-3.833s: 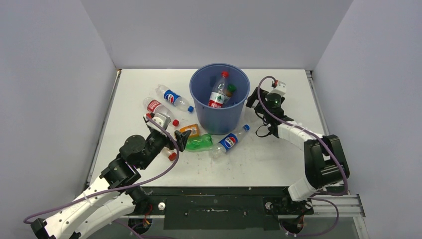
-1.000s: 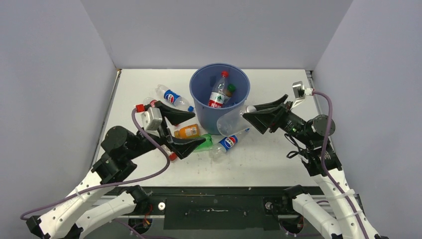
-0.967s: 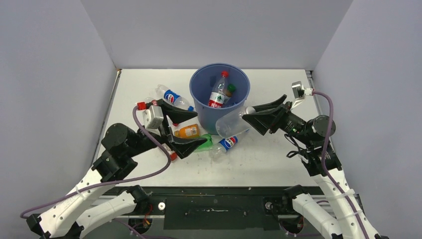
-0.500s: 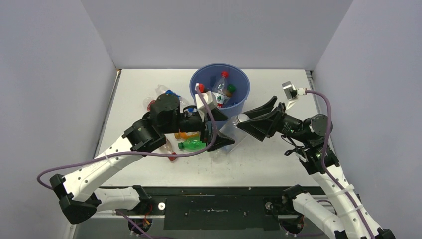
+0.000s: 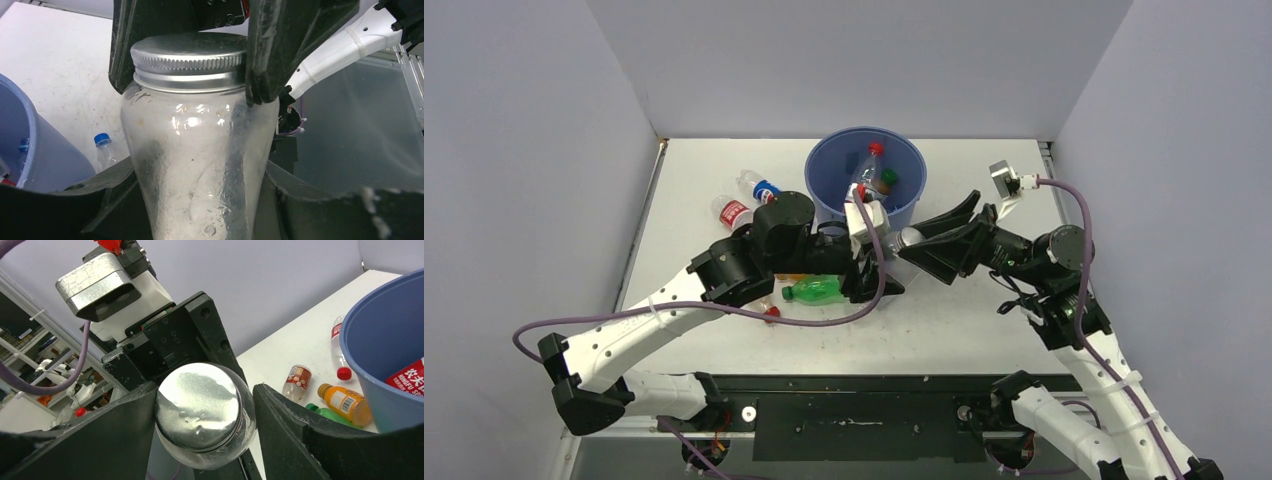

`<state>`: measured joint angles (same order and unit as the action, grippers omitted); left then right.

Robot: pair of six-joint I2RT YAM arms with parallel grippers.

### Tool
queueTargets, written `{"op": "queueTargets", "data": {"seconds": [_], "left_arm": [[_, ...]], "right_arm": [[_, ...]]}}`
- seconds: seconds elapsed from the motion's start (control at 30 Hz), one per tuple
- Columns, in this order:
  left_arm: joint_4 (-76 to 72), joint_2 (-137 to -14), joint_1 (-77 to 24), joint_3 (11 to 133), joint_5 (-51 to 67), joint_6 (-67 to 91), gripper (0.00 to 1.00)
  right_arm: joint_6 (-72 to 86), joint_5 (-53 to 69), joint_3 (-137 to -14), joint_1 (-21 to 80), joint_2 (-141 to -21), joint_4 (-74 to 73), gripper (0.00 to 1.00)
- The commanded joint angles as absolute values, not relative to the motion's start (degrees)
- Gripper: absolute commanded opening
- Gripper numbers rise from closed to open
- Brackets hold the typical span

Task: Put the plastic bottles in the bin
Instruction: Pick up the plastic bottle at the center of the board, then place the plastic bottle in the trash bin.

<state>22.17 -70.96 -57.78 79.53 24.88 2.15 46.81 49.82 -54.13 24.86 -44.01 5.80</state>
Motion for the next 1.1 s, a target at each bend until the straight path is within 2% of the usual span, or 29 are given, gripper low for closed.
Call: {"op": "queueTargets", "data": {"seconds": [0.0,0.03,0.07,0.13,0.27,0.47,0.67,0.83,1.07], "left_arm": [[14.12,-68.2,-57.93,79.85,22.02,2.2,0.33],[11.72,-67.06,-57.85,78.79,18.96,2.47,0.32],[8.52,-66.05,-57.79,77.36,15.55,2.66,0.32],[1.53,-64.94,-56.84,74.75,9.75,3.19,0.32],[-9.34,-69.06,-53.74,75.76,5.63,4.37,0.31],[-21.57,-80.18,-48.76,80.87,8.84,5.91,0.25],[-18.6,-92.84,-44.03,90.97,8.89,9.4,0.18],[-17.4,-99.46,-41.6,91.77,5.89,11.19,0.08],[-5.46,-106.54,-40.16,97.48,12.33,11.63,0.02]], "right_arm": [[40.88,47.3,-60.27,25.32,-41.78,-0.26,0.79],[38.43,45.02,-62.21,25.31,-41.19,-4.92,0.92],[35.36,42.15,-64.76,25.31,-40.43,-9.2,0.99],[29.0,34.17,-68.08,25.31,-37.7,-16.4,0.9],[26.58,17.12,-62.54,25.42,-29.45,-17.51,0.9],[28.07,3.85,-51.35,25.24,-19.35,-16.49,0.9],[29.29,-1.48,-46.68,25.17,-15.22,-21.29,0.9],[28.61,-2.57,-46.44,25.13,-14.44,-23.8,0.9],[27.68,-4.53,-46.76,25.13,-14.37,-25.95,0.9]]}}
